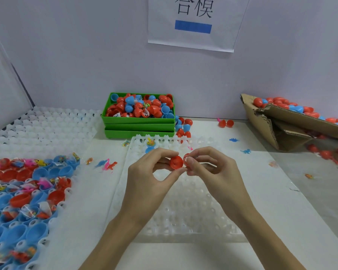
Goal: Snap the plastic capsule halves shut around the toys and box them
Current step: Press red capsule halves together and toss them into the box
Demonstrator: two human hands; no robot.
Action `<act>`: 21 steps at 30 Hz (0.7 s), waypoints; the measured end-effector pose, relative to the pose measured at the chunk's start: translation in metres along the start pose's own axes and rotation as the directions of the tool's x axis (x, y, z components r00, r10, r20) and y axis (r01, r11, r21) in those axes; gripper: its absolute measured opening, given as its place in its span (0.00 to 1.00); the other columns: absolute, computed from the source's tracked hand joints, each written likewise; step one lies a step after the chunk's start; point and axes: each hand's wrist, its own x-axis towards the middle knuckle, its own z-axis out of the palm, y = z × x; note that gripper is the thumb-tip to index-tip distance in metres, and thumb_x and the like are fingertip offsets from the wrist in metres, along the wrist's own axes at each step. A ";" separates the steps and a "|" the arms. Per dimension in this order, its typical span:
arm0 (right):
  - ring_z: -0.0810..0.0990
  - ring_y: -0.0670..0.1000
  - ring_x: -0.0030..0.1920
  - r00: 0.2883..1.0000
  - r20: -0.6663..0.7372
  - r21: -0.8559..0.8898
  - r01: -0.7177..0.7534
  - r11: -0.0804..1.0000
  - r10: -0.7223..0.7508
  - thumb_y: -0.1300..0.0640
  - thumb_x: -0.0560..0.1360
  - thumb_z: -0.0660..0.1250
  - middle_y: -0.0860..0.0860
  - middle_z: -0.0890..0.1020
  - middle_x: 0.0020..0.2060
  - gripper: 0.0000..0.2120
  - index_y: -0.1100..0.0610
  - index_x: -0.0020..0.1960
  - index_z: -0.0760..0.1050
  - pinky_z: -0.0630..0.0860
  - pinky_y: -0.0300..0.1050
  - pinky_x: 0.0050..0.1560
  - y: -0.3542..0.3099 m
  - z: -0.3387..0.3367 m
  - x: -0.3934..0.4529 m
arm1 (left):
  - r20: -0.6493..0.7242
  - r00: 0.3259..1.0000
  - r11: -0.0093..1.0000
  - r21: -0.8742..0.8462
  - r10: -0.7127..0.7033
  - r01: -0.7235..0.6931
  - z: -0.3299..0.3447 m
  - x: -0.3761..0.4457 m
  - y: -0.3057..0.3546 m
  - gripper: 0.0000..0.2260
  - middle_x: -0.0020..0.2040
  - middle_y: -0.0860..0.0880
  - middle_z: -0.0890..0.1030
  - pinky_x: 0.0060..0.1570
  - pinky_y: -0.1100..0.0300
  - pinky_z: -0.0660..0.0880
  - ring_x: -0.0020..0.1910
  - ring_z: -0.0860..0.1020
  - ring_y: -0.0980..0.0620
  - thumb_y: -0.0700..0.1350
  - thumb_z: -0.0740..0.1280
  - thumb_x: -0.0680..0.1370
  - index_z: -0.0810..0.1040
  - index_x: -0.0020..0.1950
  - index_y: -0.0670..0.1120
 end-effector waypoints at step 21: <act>0.84 0.46 0.50 0.940 0.008 -0.383 0.319 0.867 -0.342 0.52 0.80 0.66 0.44 0.80 0.53 0.12 0.53 0.60 0.81 0.82 0.39 0.50 0.000 0.013 -0.009 | -0.106 0.993 0.999 -0.030 -0.048 0.045 0.003 -0.001 -0.002 0.14 0.52 0.53 0.84 0.52 0.66 0.82 0.50 0.85 0.56 0.41 0.77 0.76 0.86 0.61 0.46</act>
